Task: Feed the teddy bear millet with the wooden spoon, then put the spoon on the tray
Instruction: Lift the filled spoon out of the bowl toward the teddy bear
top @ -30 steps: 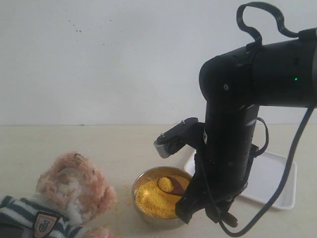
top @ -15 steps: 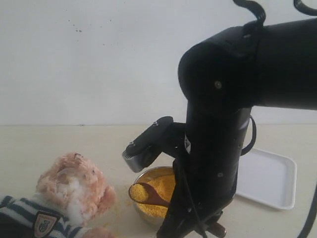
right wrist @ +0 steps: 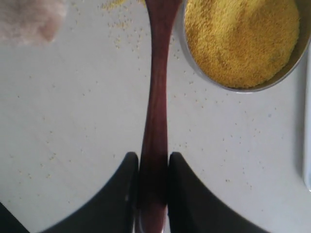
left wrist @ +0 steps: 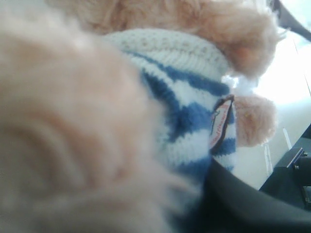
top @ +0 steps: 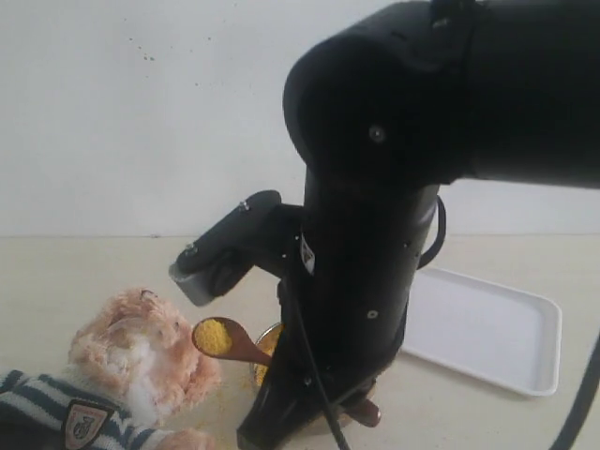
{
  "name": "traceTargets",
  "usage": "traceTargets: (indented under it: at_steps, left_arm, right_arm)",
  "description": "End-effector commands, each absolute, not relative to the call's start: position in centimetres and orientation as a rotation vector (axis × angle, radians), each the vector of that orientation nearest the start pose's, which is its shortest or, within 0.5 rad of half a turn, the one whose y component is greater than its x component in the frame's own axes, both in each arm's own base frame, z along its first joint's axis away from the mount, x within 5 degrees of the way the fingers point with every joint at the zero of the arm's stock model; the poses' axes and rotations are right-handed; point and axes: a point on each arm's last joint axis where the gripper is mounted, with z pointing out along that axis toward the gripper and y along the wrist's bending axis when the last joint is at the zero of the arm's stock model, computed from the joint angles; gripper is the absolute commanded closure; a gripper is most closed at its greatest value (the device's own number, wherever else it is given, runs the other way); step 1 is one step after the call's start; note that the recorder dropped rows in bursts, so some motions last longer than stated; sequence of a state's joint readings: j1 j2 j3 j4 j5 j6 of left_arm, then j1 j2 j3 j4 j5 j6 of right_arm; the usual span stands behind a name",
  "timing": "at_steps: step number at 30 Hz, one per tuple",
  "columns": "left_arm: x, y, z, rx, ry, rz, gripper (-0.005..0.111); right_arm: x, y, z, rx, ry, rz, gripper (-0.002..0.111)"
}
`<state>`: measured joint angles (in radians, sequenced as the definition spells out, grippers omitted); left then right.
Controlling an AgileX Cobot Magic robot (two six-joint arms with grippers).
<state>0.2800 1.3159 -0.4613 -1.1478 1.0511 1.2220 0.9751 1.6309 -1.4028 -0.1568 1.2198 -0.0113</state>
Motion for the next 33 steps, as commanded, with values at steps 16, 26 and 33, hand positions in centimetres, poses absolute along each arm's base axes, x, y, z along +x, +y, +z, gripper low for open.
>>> traceTargets:
  at_steps: [16, 26, 33]
  left_arm:
    - [18.4, -2.3, 19.6, 0.246, 2.440, -1.091, 0.103]
    - [18.4, -2.3, 19.6, 0.246, 2.440, -1.091, 0.103]
    - [18.4, -2.3, 19.6, 0.246, 2.440, -1.091, 0.103]
  right_arm:
    - [16.3, 28.7, 32.7, -1.507, 2.359, 0.017, 0.108]
    - [16.5, 28.7, 32.8, -1.510, 2.315, -0.053, 0.108]
    - [16.9, 28.8, 32.5, -1.520, 2.294, -0.091, 0.108]
